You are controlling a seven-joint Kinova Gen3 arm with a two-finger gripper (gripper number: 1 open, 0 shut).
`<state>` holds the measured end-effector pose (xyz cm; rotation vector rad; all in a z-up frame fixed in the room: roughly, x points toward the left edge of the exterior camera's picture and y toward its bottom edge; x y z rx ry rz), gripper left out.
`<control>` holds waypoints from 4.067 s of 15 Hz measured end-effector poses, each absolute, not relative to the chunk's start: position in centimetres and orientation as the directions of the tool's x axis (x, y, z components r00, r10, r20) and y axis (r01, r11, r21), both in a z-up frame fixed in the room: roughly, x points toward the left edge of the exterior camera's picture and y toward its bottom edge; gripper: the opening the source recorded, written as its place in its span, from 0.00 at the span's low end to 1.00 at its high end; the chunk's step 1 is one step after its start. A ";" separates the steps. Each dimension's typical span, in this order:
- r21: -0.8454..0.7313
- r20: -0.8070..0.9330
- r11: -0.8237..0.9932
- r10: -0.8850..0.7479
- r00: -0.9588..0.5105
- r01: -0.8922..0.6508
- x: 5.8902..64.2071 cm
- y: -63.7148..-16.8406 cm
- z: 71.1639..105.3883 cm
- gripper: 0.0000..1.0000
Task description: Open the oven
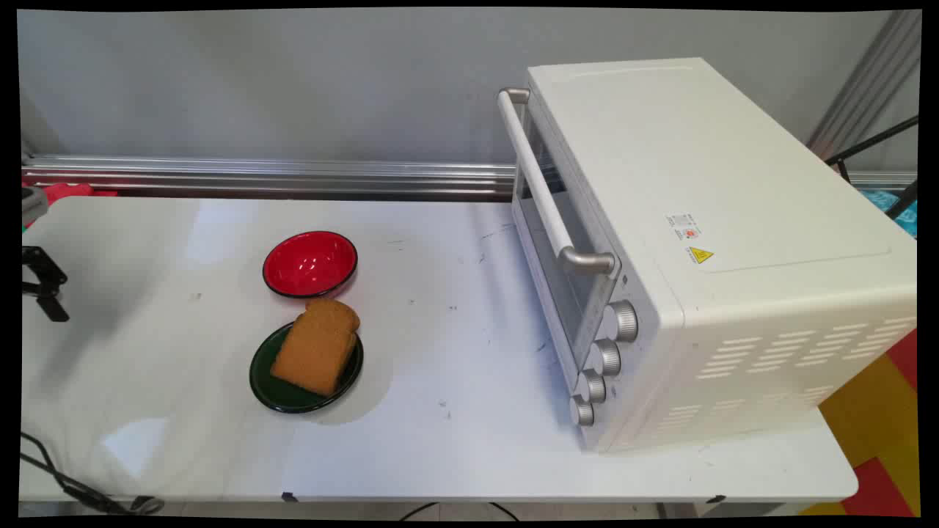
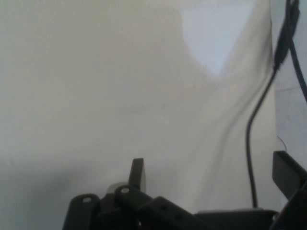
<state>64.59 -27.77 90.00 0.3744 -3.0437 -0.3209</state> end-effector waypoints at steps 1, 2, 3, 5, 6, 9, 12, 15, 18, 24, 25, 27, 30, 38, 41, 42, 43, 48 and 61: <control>0.195 0.061 0.953 -0.249 -0.967 -0.233 63.9 -28.0 90.1 1.00; 0.181 0.089 0.955 -0.256 -0.963 -0.237 63.3 -28.3 90.2 1.00; 0.158 0.137 0.956 -0.269 -0.953 -0.248 62.3 -28.8 90.6 1.00; 0.127 0.229 0.945 -0.322 -0.919 -0.300 60.8 -30.1 91.4 1.00; 0.116 0.281 0.936 -0.352 -0.893 -0.333 60.1 -30.9 91.7 1.00; 0.107 0.431 0.908 -0.409 -0.804 -0.404 57.6 -33.5 92.9 1.00; 0.088 0.576 0.893 -0.406 -0.709 -0.441 54.5 -36.1 94.9 1.00; 0.055 0.674 0.893 -0.363 -0.643 -0.446 51.6 -37.8 96.9 1.00; 0.019 0.705 0.899 -0.322 -0.632 -0.437 49.8 -38.9 97.9 1.00; -0.028 0.712 0.897 -0.292 -0.639 -0.440 45.3 -41.9 98.9 1.00; -0.028 0.714 0.896 -0.292 -0.637 -0.443 44.5 -42.3 99.1 1.00; -0.025 0.718 0.894 -0.295 -0.631 -0.447 42.6 -43.3 99.6 1.00; -0.024 0.726 0.892 -0.294 -0.621 -0.451 38.6 -45.1 101.1 1.00; -0.041 0.729 0.889 -0.285 -0.622 -0.456 32.3 -48.1 104.1 1.00; -0.048 0.722 0.891 -0.281 -0.632 -0.451 30.1 -49.1 105.1 1.00; -0.049 0.718 0.893 -0.280 -0.637 -0.448 29.6 -49.4 105.2 0.00; -0.050 0.712 0.894 -0.281 -0.644 -0.445 29.1 -49.6 105.4 0.00; -0.033 0.684 0.898 -0.301 -0.665 -0.440 27.2 -50.5 105.3 0.00; -0.032 0.623 0.894 -0.333 -0.708 -0.448 23.4 -52.4 101.8 0.00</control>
